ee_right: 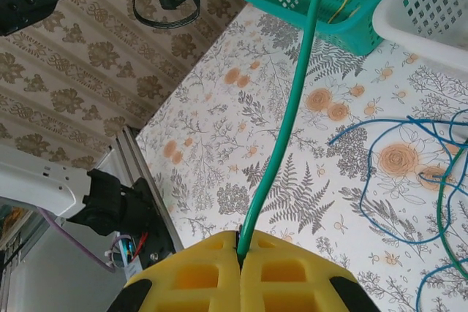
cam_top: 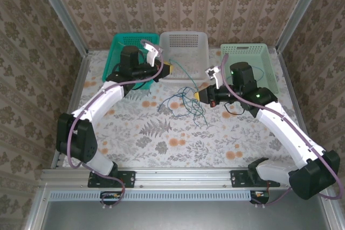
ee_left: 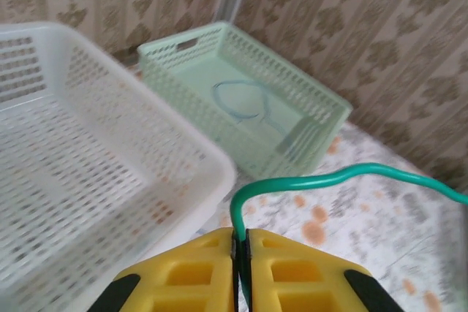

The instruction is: Untangle the cables

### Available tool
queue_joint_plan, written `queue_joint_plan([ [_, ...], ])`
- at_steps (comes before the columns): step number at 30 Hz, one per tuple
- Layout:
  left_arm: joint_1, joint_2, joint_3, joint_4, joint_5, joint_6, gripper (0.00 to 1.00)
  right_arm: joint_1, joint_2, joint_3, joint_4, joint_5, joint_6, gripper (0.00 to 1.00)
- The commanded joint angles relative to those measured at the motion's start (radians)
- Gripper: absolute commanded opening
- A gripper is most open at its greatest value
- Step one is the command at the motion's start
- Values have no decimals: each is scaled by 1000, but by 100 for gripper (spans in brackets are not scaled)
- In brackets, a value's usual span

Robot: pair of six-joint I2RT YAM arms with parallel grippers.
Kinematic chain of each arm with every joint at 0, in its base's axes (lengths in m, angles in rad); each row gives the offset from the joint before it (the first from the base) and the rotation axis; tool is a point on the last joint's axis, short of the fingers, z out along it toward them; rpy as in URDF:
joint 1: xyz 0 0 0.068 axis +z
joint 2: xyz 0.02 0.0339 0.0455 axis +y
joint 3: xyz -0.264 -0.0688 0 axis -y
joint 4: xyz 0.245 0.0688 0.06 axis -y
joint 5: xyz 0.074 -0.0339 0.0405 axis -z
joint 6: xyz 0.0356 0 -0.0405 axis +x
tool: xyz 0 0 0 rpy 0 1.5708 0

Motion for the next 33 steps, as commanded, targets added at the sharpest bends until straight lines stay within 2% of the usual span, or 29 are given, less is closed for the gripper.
queue_joint_plan([
  [1,-4,-17,44,-193,-158,232,11,-17,-14,49,-117,-18,-57,0],
  [6,-23,-14,80,-345,-407,487,10,-40,39,72,-273,25,-128,0],
  [8,-70,-7,91,-377,-517,583,10,-40,71,82,-312,35,-140,0],
  [12,-146,6,60,-336,-786,816,8,-40,111,100,-334,30,-147,0],
  [15,-181,14,10,-252,-912,959,4,-51,119,122,-362,32,-167,0],
  [18,-190,11,-37,-188,-965,1048,0,-72,114,136,-394,21,-181,0],
  [25,-203,11,-169,-1,-1039,1207,0,-173,63,133,-405,-56,-171,0],
  [30,-220,-10,-228,127,-1053,1250,0,-198,74,137,-423,-128,-174,0],
  [33,-224,-16,-228,184,-1101,1241,0,-196,89,128,-415,-136,-174,0],
])
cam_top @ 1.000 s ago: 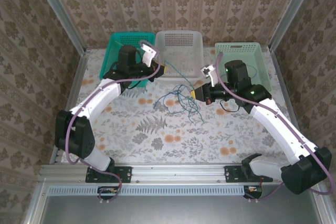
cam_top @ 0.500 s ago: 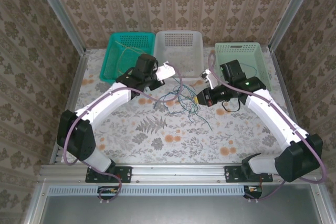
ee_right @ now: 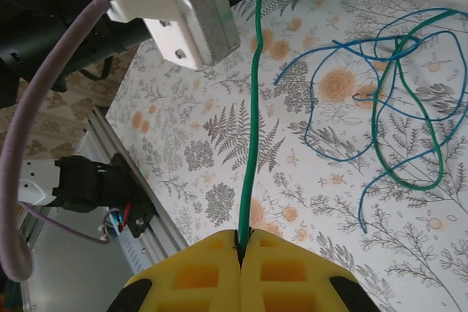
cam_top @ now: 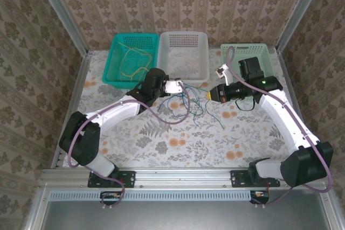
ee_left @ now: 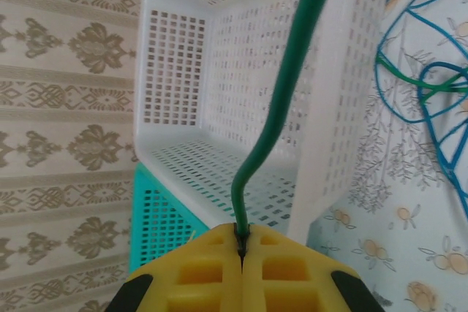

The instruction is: Untangle the cables

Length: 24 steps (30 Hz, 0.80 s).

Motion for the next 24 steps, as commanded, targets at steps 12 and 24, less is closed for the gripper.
queue_joint_plan([
  [12,35,-92,230,-93,-325,-508,100,2,-3,22,54,-31,86,0],
  [24,225,-329,157,-231,-57,-1150,100,27,242,260,293,164,318,0],
])
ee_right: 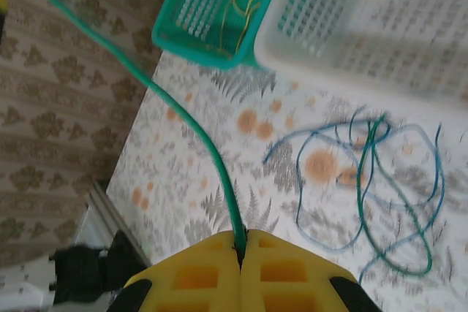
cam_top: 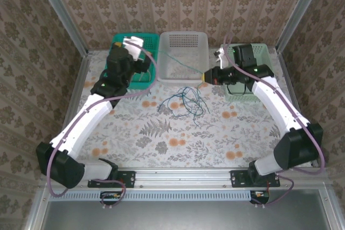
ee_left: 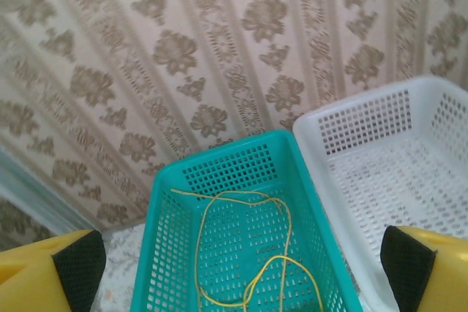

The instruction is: Untangle the cables

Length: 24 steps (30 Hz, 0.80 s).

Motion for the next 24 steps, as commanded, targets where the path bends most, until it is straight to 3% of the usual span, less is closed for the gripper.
queue_joint_plan([
  [1,57,-60,-56,-39,58,-219,100,4,64,102,88,73,77,0],
  [5,79,-99,-96,-60,64,-249,100,2,147,199,112,148,94,0],
  [13,81,-123,-160,-57,149,-302,100,4,323,313,388,200,174,0],
  [24,83,-154,-213,-73,144,-307,100,5,624,608,298,227,89,0],
])
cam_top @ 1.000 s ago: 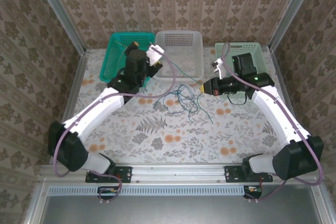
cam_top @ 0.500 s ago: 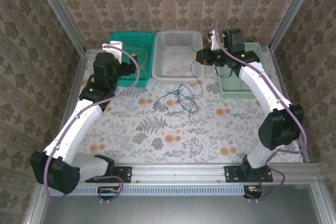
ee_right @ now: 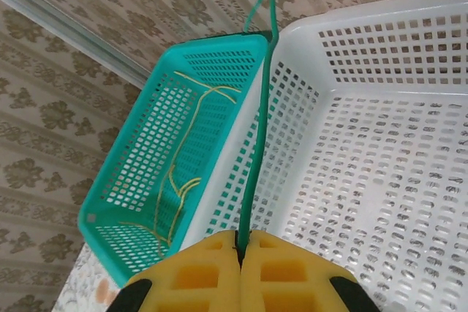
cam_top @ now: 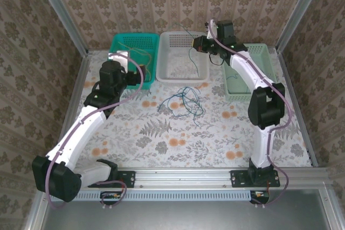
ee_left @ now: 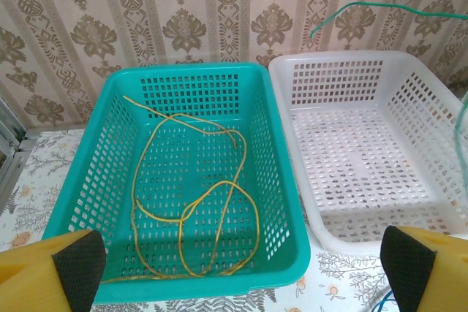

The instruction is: Untangle the cables

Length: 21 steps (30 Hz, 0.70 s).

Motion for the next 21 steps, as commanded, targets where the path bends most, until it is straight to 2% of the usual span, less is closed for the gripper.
queue_joint_plan([
  [1,7,-35,-15,-15,9,-19,100,4,84,139,-75,36,-57,0],
  [4,7,-41,-24,-20,9,-19,100,4,168,244,-203,66,-89,0],
  [9,7,-47,-32,-21,20,-25,100,7,262,315,-337,96,-91,0],
  [14,7,-55,-35,-32,32,-28,100,11,319,350,-398,106,-89,0],
  [16,7,-61,-39,-34,31,-32,100,14,331,354,-413,96,-100,6],
  [17,7,-63,-42,-35,32,-34,100,16,337,359,-425,96,-108,12],
  [18,7,-65,-46,-35,32,-37,100,16,341,366,-440,101,-118,25],
  [20,7,-69,-51,-37,35,-44,100,15,338,369,-463,127,-145,73],
  [21,7,-69,-55,-37,37,-48,100,16,329,365,-466,141,-163,88],
])
